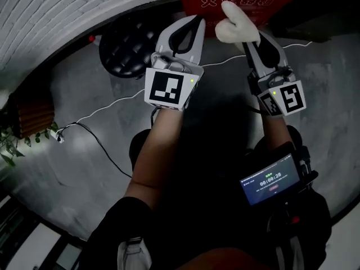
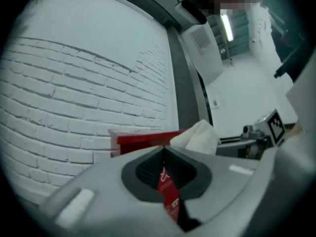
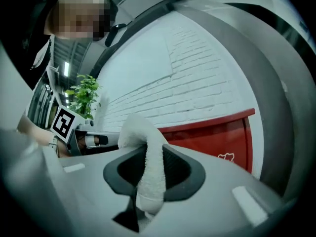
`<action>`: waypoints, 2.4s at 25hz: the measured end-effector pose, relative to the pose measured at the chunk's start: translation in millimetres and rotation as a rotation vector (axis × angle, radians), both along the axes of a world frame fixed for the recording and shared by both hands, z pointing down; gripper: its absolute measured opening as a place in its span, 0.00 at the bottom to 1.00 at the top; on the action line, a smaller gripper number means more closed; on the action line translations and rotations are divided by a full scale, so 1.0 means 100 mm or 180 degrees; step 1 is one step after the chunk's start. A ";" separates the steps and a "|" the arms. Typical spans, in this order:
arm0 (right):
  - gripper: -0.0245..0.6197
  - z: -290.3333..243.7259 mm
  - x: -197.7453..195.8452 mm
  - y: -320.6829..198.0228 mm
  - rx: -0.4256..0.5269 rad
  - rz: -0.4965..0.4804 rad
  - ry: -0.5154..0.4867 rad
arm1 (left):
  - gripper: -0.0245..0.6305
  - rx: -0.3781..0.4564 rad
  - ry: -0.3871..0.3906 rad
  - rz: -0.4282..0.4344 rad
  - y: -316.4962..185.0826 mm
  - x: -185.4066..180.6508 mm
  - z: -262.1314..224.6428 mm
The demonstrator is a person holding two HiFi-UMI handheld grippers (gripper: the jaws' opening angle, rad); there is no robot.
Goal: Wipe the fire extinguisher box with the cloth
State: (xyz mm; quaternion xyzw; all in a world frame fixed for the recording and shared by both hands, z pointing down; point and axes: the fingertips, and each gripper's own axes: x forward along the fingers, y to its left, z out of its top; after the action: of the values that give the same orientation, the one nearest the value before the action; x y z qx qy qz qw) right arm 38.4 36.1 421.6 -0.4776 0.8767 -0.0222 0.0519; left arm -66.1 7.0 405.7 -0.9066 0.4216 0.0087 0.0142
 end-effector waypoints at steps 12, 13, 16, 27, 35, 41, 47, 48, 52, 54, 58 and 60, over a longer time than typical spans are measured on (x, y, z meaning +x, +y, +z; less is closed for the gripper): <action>0.17 -0.70 0.38 0.32 0.0060 -0.0343 0.0192 | 0.04 0.0017 -0.0248 0.0195 0.52 0.56 -0.10; 0.17 -0.73 0.35 0.36 0.0021 -0.0388 0.0178 | 0.04 0.0028 -0.0262 0.0215 0.56 0.55 -0.12; 0.17 -0.84 0.20 0.60 -0.0215 -0.0611 0.0236 | 0.04 -0.0047 -0.0310 0.0137 0.79 0.45 -0.23; 0.17 -2.87 0.16 1.50 -0.0501 -0.1009 0.0297 | 0.04 -0.0427 -0.0168 0.0226 1.85 0.45 -2.62; 0.17 -4.93 0.44 2.29 -0.0673 -0.1204 -0.0109 | 0.04 -0.0367 -0.0248 0.0290 2.59 0.72 -4.86; 0.17 -5.82 0.64 2.58 -0.0523 -0.1171 0.0139 | 0.04 -0.0427 -0.0085 0.0262 2.93 0.84 -5.67; 0.18 -6.24 0.37 2.74 -0.0377 -0.1139 0.0295 | 0.04 -0.0334 -0.0007 0.0336 3.14 0.71 -6.08; 0.18 -6.30 0.28 2.79 -0.0313 -0.1130 0.0316 | 0.04 -0.0276 0.0007 0.0360 3.19 0.65 -6.12; 0.18 -6.36 0.09 3.03 -0.0249 -0.1111 0.0320 | 0.04 -0.0239 0.0005 0.0385 3.38 0.50 -6.12; 0.18 -6.34 0.08 3.06 -0.0267 -0.1124 0.0334 | 0.04 -0.0264 0.0016 0.0367 3.37 0.47 -6.12; 0.18 -6.34 0.07 3.05 -0.0236 -0.1122 0.0308 | 0.04 -0.0199 0.0016 0.0351 3.30 0.43 -6.17; 0.18 -6.34 0.06 3.04 -0.0226 -0.1129 0.0305 | 0.04 -0.0168 0.0032 0.0338 3.27 0.42 -6.19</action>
State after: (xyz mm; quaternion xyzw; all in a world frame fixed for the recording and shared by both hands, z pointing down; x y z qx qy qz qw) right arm 44.5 340.1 -212.6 -0.3176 0.9473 -0.0392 -0.0116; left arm -24.2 334.3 -213.2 -0.9277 0.3730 0.0029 -0.0124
